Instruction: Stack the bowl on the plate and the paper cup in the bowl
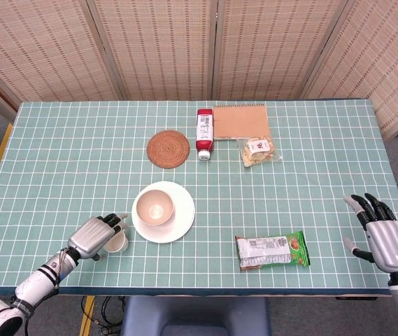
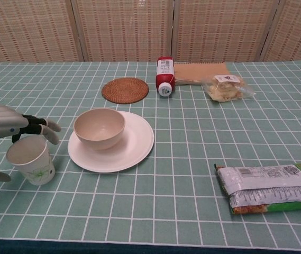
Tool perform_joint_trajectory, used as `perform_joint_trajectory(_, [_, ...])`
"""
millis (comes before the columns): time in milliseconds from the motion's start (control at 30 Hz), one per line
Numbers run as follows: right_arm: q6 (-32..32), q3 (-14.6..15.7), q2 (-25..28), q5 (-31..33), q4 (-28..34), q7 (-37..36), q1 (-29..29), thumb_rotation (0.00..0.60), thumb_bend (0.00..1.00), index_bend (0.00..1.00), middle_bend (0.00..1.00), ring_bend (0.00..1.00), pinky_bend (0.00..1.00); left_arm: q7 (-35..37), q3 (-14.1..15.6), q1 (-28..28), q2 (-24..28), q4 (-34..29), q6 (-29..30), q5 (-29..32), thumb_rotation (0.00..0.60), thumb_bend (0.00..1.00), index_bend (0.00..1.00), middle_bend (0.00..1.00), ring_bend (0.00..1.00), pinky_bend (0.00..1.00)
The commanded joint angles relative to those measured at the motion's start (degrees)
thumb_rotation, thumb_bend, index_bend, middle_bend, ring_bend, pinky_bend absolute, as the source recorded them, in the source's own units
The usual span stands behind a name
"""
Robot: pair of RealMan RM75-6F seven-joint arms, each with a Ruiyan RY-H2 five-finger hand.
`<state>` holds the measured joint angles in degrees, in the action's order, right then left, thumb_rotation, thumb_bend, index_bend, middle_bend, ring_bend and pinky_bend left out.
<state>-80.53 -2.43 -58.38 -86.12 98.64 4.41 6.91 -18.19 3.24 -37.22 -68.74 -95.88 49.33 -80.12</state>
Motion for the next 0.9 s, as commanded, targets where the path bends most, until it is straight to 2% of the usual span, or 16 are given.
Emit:
perform_joint_trajectory(33, [0.0,0.0,0.0,0.0,0.1,0.1,0.0,0.6,0.25,0.12,0.12,0.04,0.12,1.5,-0.3,0.1,-1.0,0.8,0.8,-1.2,0.6,0.15,0.23,0.06,0.22,0.48])
perform_joint_trajectory(333, [0.1,-0.1,0.2,0.2,0.5,0.6,0.0,0.6,0.25,0.12,0.12,0.04,0.12,5.8,-0.9,0.2,-3.1,4.3,1.8,-2.9,0.6,0.23,0.34,0.18,0.35,0.61])
perform_joint_trajectory(500, [0.0,-0.1,0.4,0.2,0.7,0.7,0.0,0.6,0.25,0.12,0.12,0.04,0.12,7.0,-1.2,0.2,-3.3,5.1,2.2,-3.2,0.6,0.29,0.36,0.22,0.37,0.64])
perform_joint_trajectory(733, [-0.1,-0.2,0.6,0.3,0.9,0.8,0.0,0.6,0.25,0.12,0.12,0.04,0.12,7.3,-2.7,-0.5,0.0,2.8,2.5,-3.1,0.6,0.3,0.36,0.23,0.38,0.65])
perform_joint_trajectory(900, [-0.1,-0.2,0.5,0.4,0.8,0.6,-0.1,0.6,0.25,0.12,0.12,0.04,0.12,8.6,-5.4,-1.9,3.6,-0.2,2.2,-1.1,0.6,0.3,0.35,0.23,0.37,0.65])
